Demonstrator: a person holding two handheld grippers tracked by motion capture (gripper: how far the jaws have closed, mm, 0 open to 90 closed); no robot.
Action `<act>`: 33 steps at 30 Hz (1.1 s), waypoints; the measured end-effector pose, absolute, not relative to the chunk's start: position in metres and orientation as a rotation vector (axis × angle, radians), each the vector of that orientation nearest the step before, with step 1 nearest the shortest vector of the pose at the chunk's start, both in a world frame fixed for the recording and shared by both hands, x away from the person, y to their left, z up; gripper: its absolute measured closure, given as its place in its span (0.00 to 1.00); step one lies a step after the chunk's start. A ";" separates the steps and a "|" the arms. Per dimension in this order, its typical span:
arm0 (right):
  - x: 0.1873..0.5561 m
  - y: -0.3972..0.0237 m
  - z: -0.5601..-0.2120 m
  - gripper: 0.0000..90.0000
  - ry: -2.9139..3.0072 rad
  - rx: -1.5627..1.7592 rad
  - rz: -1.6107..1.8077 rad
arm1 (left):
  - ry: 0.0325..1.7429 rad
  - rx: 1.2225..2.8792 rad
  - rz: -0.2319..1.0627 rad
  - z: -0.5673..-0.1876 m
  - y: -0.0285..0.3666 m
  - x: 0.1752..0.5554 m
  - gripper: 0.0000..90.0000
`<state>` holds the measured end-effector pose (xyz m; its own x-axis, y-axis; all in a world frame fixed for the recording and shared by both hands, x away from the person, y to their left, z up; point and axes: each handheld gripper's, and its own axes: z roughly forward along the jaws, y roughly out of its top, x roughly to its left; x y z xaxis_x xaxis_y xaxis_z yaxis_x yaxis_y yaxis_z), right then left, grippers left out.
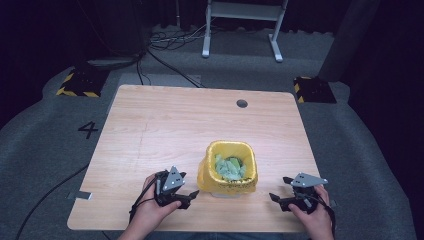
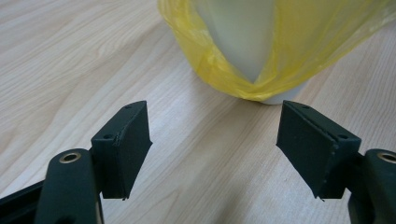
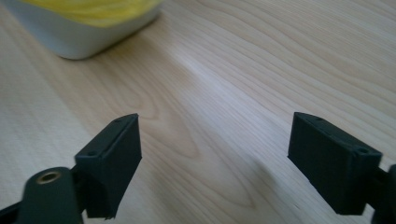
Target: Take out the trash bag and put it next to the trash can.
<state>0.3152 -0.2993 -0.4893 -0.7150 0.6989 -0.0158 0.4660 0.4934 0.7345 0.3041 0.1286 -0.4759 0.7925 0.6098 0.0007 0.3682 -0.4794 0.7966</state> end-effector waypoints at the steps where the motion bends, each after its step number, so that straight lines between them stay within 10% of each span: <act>1: 0.314 -0.295 -0.487 0.23 2.449 0.956 1.058 | 0.726 2.126 0.353 -0.478 0.128 0.304 0.28; 18: 0.330 -0.240 -0.475 0.26 2.558 0.729 1.134 | 0.697 2.116 0.362 -0.482 0.109 0.324 0.31; 27: 0.326 -0.227 -0.461 0.86 2.535 0.597 1.161 | 0.660 2.146 0.292 -0.469 0.105 0.320 0.82; 33: 0.315 -0.231 -0.452 0.94 2.473 0.611 1.151 | 0.636 2.126 0.347 -0.457 0.108 0.313 0.96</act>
